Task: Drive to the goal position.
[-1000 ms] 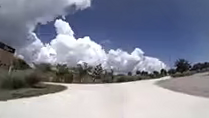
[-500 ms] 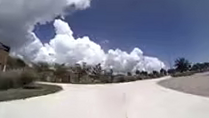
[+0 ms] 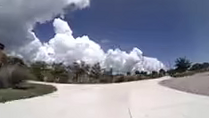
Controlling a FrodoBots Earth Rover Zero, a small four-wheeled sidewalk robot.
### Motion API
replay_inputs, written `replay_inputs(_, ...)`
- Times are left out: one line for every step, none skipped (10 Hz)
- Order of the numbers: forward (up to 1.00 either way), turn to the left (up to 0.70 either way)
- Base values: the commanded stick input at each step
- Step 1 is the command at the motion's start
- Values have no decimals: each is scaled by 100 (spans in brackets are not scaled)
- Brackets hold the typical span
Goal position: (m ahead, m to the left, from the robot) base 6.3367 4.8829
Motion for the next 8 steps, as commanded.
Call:
replay_inputs(85, 0)
replay_inputs(85, 0)
replay_inputs(85, 0)
replay_inputs(85, 0)
replay_inputs(85, 0)
replay_inputs(85, 0)
replay_inputs(85, 0)
replay_inputs(85, 0)
